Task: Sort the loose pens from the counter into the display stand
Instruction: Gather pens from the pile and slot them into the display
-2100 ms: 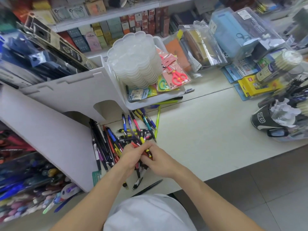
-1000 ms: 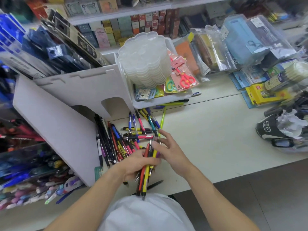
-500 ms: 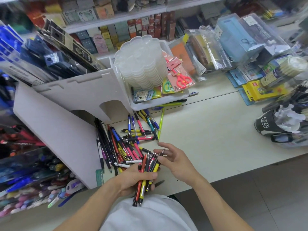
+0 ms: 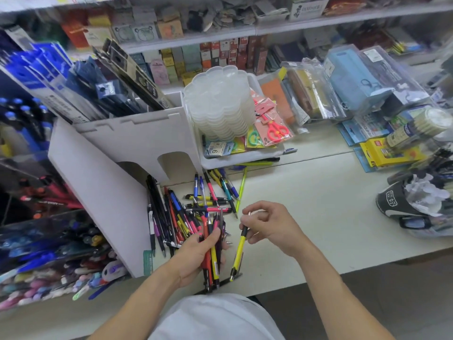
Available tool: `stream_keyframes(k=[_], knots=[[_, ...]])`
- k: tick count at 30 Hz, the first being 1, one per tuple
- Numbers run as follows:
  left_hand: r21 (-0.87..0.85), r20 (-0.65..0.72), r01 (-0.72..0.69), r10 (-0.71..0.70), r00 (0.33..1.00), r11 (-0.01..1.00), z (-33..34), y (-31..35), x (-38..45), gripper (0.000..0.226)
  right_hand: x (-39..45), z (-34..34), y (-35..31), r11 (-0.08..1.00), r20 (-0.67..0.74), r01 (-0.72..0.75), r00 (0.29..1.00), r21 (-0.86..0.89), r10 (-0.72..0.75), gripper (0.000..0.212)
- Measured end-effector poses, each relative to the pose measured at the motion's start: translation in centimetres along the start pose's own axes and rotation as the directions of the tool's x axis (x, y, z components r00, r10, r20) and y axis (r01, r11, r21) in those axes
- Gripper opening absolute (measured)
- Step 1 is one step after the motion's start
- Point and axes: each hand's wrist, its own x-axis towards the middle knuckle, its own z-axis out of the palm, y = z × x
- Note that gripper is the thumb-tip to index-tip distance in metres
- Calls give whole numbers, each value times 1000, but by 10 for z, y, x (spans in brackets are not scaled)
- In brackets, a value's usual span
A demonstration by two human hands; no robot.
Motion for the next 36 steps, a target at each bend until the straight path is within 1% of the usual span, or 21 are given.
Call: stream_keyframes(k=[2, 4, 7, 10, 12, 15, 19, 22, 25, 27, 29, 31, 33, 36], knots=[[-11, 5, 24, -24, 1000, 1000, 3, 1, -2, 44, 1, 17, 1, 994, 80, 10, 997, -110, -2, 22], [-3, 38, 24, -23, 999, 1000, 3, 2, -6, 45, 3, 32, 4, 981, 125, 33, 992, -190, -10, 24], [-13, 84, 31, -29, 996, 999, -3, 1, -11, 49, 3, 42, 5, 958, 151, 60, 988, -279, -18, 27], [-15, 107, 56, -54, 993, 998, -7, -1, -16, 48, 0, 43, 3, 922, 199, 73, 980, -381, 4, 36], [-12, 132, 63, -61, 989, 998, -7, -1, -20, 45, -2, 45, 3, 892, 215, 87, 976, -444, 12, 33], [-20, 141, 57, -54, 989, 998, -9, -1, -22, 43, -3, 47, 7, 909, 192, 78, 981, -409, 2, 25], [-30, 124, 31, -27, 992, 999, -13, -3, -23, 40, -6, 41, 8, 965, 172, 41, 985, -258, 4, 20], [-80, 41, -11, 14, 999, 997, -15, -4, -23, 37, -10, 30, 1, 986, 160, 60, 987, -153, -35, 15], [-80, -74, -70, 64, 995, 994, -17, -3, -23, 36, -17, 15, -7, 994, 83, 105, 991, -37, -101, 11], [-123, -96, -101, 89, 991, 987, -18, -4, -22, 37, -23, 2, -13, 992, -7, 130, 992, -8, -130, 12], [-154, -104, -121, 106, 989, 981, -20, -2, -23, 37, -30, -10, -18, 988, -135, 153, 979, -31, -156, 11], [-182, -121, -109, 88, 989, 977, -19, 1, -26, 28, -39, -16, -25, 981, -257, 194, 946, -30, -195, 12], [-220, -128, -100, 73, 989, 970, -14, 7, -31, 35, -48, -8, -33, 961, -364, 276, 898, 28, -247, 15], [-281, -114, -165, 138, 984, 945, -2, 21, -41, 37, -57, 22, -42, 905, -505, 413, 806, 105, -309, 17]])
